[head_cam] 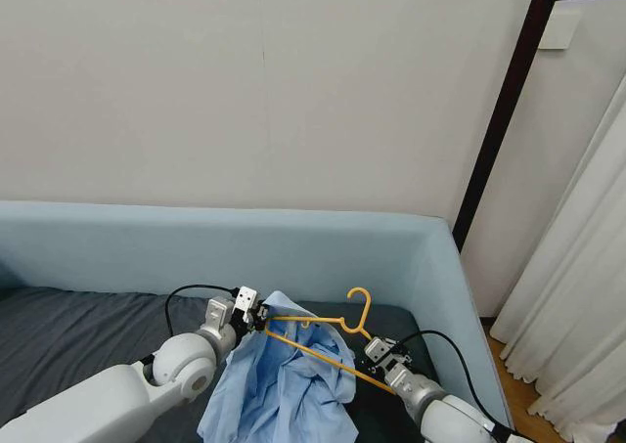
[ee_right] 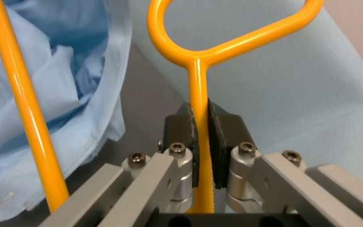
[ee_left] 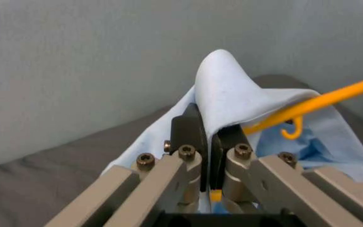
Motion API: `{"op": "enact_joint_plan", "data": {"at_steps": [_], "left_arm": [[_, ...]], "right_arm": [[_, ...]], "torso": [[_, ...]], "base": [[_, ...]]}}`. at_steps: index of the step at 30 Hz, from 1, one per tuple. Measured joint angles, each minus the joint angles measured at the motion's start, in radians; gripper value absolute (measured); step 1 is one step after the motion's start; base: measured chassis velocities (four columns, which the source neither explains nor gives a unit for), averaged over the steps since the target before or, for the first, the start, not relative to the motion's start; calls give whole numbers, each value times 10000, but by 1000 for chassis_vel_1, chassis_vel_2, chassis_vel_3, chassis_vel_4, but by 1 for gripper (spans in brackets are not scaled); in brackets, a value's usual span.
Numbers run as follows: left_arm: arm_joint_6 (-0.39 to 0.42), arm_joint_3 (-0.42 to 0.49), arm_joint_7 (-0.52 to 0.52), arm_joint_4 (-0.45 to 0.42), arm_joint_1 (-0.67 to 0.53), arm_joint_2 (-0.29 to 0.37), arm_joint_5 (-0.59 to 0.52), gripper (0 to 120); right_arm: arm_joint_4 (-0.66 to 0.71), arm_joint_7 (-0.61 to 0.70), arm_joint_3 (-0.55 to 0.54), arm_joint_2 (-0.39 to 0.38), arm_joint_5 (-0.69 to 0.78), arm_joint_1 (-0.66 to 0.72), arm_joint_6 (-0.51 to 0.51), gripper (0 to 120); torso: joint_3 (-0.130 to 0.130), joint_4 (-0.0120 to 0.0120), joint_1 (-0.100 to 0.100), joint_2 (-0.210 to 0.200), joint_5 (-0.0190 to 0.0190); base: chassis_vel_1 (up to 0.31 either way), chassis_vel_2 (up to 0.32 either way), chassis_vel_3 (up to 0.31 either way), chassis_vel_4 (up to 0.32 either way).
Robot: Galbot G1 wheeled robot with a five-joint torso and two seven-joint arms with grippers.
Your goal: Pick up the clothes from the sofa and hang them on the clothes hanger.
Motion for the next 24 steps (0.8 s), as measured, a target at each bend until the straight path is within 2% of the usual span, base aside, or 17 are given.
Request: {"op": "enact_joint_plan", "data": {"at_steps": [6,11,17,24], "left_arm": [[7,117,-9,-145,-49,-82,1,0],[35,714,-39,33,-688,-579,70,0],[115,1225,-144,255,-1502,-994,-6,0],[266,1603,-316,-42,-1879,-1234,-149,0]], "right_arm": [[-172,168,-78,274,-6,140,47,4],[-186,260,-284,600,-308,348,122,4],[-34,180,-322,582,-634,273,244,4],[-94,165,-120,495,-692,298,336,4]], "torso": [[0,1,0,0,0],[0,1,0,0,0],[0,-3,0,0,1],[0,0,0,0,2]], "base": [[0,0,0,0],[0,0,0,0],[0,0,0,0],[0,0,0,0]]}}
